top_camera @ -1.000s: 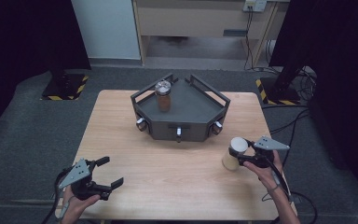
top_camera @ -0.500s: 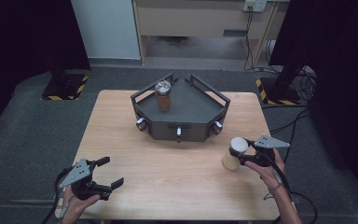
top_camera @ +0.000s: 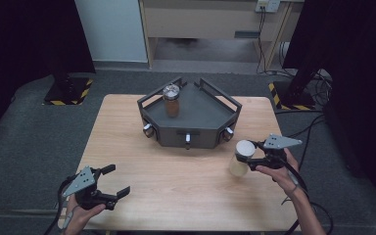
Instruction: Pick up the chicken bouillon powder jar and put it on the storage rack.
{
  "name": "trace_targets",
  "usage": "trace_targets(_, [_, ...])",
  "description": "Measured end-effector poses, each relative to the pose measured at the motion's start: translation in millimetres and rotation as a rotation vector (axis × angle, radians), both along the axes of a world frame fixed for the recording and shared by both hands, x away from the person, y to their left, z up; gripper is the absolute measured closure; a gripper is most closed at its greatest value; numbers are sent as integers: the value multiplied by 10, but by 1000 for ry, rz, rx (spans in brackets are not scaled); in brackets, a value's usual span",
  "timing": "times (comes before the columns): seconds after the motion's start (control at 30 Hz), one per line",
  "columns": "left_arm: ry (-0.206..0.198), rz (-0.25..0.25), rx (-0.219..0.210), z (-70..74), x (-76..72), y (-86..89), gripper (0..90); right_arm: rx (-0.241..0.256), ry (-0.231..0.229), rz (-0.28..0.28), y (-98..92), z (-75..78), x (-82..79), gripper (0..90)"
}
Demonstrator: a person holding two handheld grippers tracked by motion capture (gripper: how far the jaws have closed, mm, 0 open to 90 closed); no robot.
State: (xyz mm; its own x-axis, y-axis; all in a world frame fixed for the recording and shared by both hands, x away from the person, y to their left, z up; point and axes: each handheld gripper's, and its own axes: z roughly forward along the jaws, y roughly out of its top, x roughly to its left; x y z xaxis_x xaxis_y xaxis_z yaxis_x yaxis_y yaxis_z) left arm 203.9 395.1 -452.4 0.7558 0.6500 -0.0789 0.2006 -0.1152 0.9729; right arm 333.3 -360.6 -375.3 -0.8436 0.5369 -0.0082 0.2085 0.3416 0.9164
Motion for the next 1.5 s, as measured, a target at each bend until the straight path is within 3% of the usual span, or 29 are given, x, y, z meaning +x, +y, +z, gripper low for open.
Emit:
trace_targets(0.3, [1, -1, -2, -2, 4, 4, 11, 5, 16, 155, 267, 171, 274, 343])
trace_targets(0.63, [3, -2, -4, -5, 9, 9, 11, -6, 10, 251, 548, 424, 489, 343])
trace_targets(1.0, [8, -3, -6, -9, 19, 14, 11, 0, 22, 314, 693, 784, 760, 343])
trace_targets(1.2, [8, -5, -6, -10, 26, 17, 11, 16, 17, 320, 757, 967, 896, 343])
trace_targets(1.5, [11, -5, -9, -14, 32, 24, 11, -9, -2, 320, 944, 1294, 1079, 343])
